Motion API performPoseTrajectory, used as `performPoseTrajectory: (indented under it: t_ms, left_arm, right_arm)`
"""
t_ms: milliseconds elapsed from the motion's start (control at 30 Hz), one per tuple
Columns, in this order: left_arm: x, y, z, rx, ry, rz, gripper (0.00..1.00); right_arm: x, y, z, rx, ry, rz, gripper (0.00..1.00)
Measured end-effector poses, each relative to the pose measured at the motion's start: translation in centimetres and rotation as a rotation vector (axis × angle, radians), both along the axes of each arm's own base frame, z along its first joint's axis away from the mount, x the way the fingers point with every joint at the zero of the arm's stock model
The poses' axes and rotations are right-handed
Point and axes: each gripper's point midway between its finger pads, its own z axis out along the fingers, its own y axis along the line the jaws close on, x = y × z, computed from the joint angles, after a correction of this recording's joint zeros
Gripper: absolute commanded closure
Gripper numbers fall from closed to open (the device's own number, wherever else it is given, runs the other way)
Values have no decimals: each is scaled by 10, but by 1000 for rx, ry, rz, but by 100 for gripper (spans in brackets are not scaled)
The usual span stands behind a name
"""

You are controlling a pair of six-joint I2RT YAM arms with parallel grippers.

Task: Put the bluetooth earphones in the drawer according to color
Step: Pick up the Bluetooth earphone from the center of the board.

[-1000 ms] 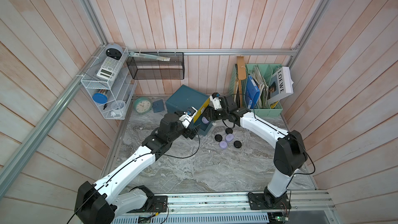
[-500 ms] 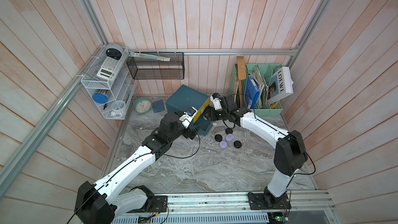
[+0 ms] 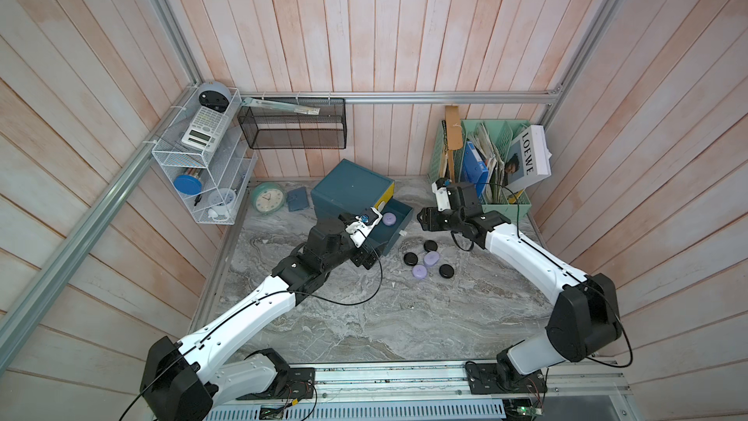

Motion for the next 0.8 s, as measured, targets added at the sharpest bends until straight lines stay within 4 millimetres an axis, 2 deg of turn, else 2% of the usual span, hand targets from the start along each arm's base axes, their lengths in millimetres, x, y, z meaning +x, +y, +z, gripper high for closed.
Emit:
performPoseTrajectory:
  t_ms: [133, 300, 667, 800]
  left_arm:
    - [-6, -10, -6, 8, 15, -35, 0]
    - [-11, -21, -16, 24, 35, -64, 0]
    - [-21, -39, -34, 55, 69, -113, 0]
    - [-23, -41, -36, 61, 74, -119, 0]
  right_arm:
    - [-13, -13, -20, -36, 54, -19, 31]
    - [-32, -25, -56, -92, 152, -30, 25]
    - [-50, -35, -125, -220, 417, -29, 23]
    - [-53, -35, -129, -220, 435, -31, 23]
